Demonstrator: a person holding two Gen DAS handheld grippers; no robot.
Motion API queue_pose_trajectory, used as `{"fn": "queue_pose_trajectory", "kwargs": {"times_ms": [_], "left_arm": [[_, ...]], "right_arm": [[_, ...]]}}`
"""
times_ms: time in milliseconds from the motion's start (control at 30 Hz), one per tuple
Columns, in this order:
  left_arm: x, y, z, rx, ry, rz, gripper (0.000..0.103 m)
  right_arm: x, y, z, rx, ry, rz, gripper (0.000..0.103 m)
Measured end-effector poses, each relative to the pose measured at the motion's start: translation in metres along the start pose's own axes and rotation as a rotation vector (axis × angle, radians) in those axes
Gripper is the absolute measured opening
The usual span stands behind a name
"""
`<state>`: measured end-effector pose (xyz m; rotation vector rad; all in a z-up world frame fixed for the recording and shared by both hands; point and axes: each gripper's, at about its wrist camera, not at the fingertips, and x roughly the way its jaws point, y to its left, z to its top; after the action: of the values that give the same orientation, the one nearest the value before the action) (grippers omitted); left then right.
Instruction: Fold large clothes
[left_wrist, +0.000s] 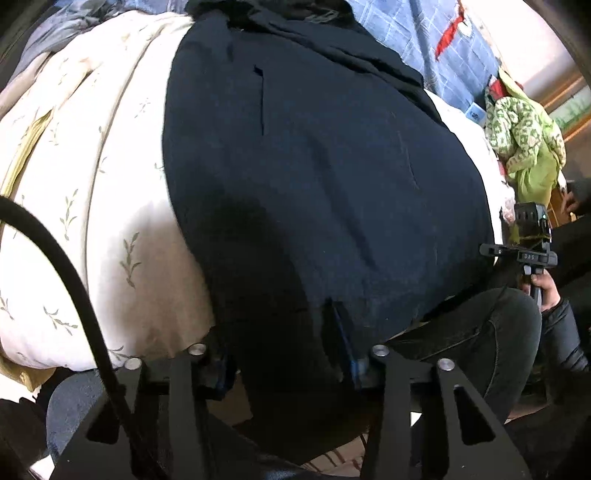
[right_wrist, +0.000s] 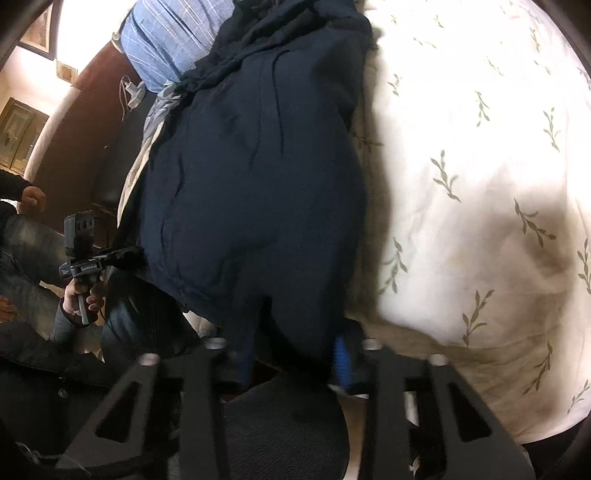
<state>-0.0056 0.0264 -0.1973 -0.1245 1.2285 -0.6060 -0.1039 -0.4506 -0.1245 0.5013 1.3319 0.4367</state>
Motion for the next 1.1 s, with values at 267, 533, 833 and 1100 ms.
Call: {"fn": "queue_pose_trajectory", "kwargs": {"times_ms": [267, 533, 833, 1100], "left_arm": [[-0.002, -0.004, -0.001, -0.007, -0.009, 0.02, 0.038], [-0.006, -0.006, 0.008, -0.003, -0.008, -0.003, 0.04], [0.001, 0.006, 0.004, -0.023, 0.029, -0.032, 0.022], [-0.006, -0.002, 0.002, 0.009, 0.009, -0.033, 0.01]], "right_arm": [[-0.001, 0.0, -0.001, 0.014, 0.011, 0.019, 0.027], [0.002, 0.007, -0.005, 0.005, 0.038, 0.05, 0.051], [-0.004, 0.01, -0.006, -0.006, 0.033, 0.045, 0.015], [-0.015, 0.035, 0.0, -0.027, -0.013, 0.06, 0.013]]}}
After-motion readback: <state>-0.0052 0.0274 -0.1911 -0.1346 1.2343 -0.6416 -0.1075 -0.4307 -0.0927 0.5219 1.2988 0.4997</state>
